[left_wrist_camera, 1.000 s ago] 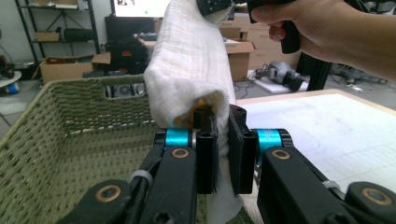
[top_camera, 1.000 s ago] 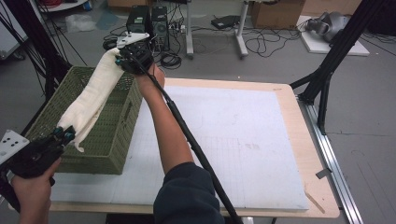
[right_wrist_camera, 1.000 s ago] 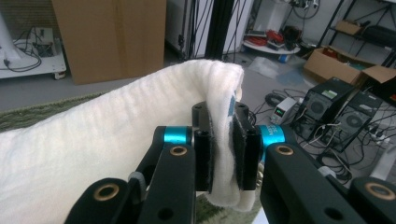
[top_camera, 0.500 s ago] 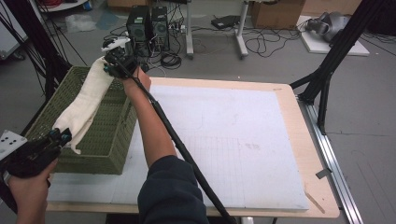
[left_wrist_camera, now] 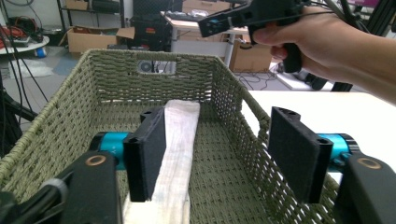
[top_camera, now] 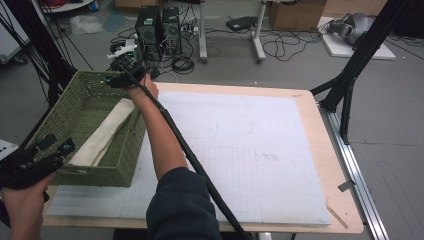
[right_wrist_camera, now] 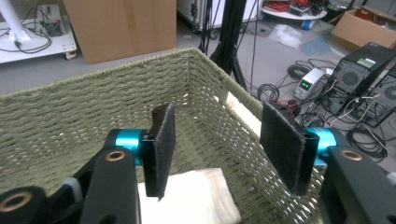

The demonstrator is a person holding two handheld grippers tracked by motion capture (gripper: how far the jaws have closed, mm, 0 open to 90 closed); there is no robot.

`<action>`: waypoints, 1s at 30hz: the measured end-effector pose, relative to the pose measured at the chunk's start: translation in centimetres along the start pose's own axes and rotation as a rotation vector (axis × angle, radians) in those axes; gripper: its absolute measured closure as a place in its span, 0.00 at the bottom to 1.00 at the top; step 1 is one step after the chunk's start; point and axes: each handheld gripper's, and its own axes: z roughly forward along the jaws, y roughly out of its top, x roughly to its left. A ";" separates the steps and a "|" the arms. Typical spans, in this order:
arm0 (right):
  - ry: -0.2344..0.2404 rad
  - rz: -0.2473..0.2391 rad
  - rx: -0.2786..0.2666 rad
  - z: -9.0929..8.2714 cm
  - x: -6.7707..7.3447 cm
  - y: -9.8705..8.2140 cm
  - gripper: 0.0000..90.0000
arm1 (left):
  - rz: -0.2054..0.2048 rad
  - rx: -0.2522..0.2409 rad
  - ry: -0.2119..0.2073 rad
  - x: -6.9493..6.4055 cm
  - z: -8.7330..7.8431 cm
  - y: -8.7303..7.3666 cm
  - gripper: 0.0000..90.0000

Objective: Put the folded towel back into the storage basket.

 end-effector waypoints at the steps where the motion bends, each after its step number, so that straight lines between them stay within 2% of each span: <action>1: -0.003 -0.004 -0.002 -0.3 0.0 -0.1 0.48 | -0.004 -0.004 0.000 0.0 0.0 0.0 0.39; 4: 0.003 -0.002 -0.010 -1.3 -0.2 -0.4 0.47 | -0.012 -0.010 -0.006 -0.1 0.1 0.1 0.34; 6: 0.013 0.003 -0.017 -2.1 -0.5 -0.8 0.44 | -0.022 -0.006 0.006 -0.3 0.3 0.1 0.25; 8: 0.028 0.012 -0.019 -2.8 -0.7 -1.3 0.41 | -0.009 0.006 0.005 -0.5 0.5 0.1 0.17; 17: 0.082 0.038 -0.009 -7.0 -1.7 -3.3 0.25 | 0.018 -0.006 -0.077 -1.8 1.2 0.3 0.17; 19: 0.079 0.039 -0.009 -8.1 -2.0 -3.7 0.22 | 0.026 -0.005 -0.095 -2.2 1.5 0.2 0.17; 25: 0.060 0.061 -0.027 -11.7 -3.3 -5.0 0.22 | 0.032 0.003 -0.152 -3.3 2.1 0.3 0.17; 30: 0.045 0.048 -0.027 -14.1 -4.1 -6.3 0.22 | 0.043 0.020 -0.203 -4.2 2.7 0.4 0.17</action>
